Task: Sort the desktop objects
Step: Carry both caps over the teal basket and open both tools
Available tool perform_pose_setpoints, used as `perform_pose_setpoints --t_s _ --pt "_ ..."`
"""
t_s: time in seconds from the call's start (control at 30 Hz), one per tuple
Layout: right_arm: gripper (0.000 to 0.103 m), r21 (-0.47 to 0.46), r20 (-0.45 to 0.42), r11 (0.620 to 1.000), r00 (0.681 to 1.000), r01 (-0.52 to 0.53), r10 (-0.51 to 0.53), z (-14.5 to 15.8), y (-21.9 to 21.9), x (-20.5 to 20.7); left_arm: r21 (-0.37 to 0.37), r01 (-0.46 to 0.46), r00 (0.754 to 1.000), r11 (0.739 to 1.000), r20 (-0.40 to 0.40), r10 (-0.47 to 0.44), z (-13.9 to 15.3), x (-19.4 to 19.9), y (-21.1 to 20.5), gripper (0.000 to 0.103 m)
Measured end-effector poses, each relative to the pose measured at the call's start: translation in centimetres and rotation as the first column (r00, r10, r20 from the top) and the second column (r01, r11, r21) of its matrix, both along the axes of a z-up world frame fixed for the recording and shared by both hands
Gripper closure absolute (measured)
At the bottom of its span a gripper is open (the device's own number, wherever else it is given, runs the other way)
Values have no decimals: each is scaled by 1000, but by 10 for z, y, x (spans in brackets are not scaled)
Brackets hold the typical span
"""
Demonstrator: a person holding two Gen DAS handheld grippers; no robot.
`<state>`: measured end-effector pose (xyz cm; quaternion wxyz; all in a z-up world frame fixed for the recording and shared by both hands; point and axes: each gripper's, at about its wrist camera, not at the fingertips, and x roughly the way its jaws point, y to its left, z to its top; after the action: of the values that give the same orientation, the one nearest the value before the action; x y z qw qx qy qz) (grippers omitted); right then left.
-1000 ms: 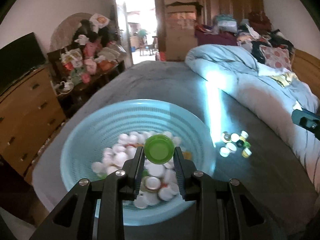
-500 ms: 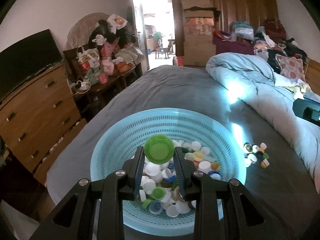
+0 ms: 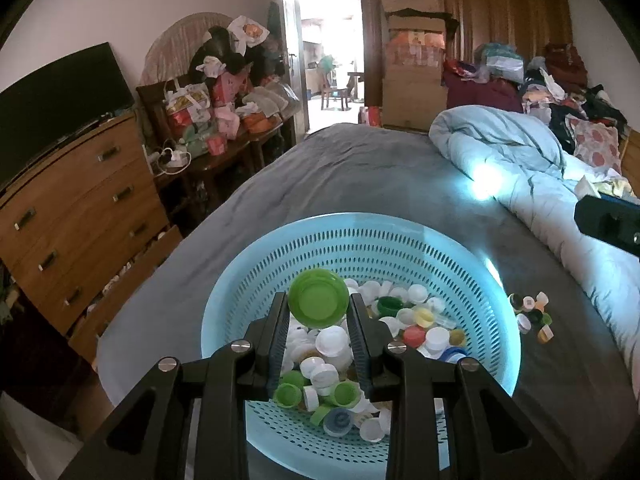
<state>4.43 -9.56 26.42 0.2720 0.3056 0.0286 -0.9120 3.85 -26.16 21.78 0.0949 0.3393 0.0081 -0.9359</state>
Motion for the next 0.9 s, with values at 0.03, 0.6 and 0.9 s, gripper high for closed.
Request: perform_pose_setpoints --t_s 0.03,0.6,0.9 --pt "77 -2 11 1000 1000 -2 2 -2 -1 -2 3 4 1000 1000 9 -4 -2 -2 -1 72" --pt "77 -20 204 999 978 -29 32 -39 -10 -37 67 117 968 991 214 -128 -51 -41 -1 72" --pt "77 12 269 998 962 -58 53 -61 -24 -43 61 136 948 989 281 -148 -71 -49 -3 72"
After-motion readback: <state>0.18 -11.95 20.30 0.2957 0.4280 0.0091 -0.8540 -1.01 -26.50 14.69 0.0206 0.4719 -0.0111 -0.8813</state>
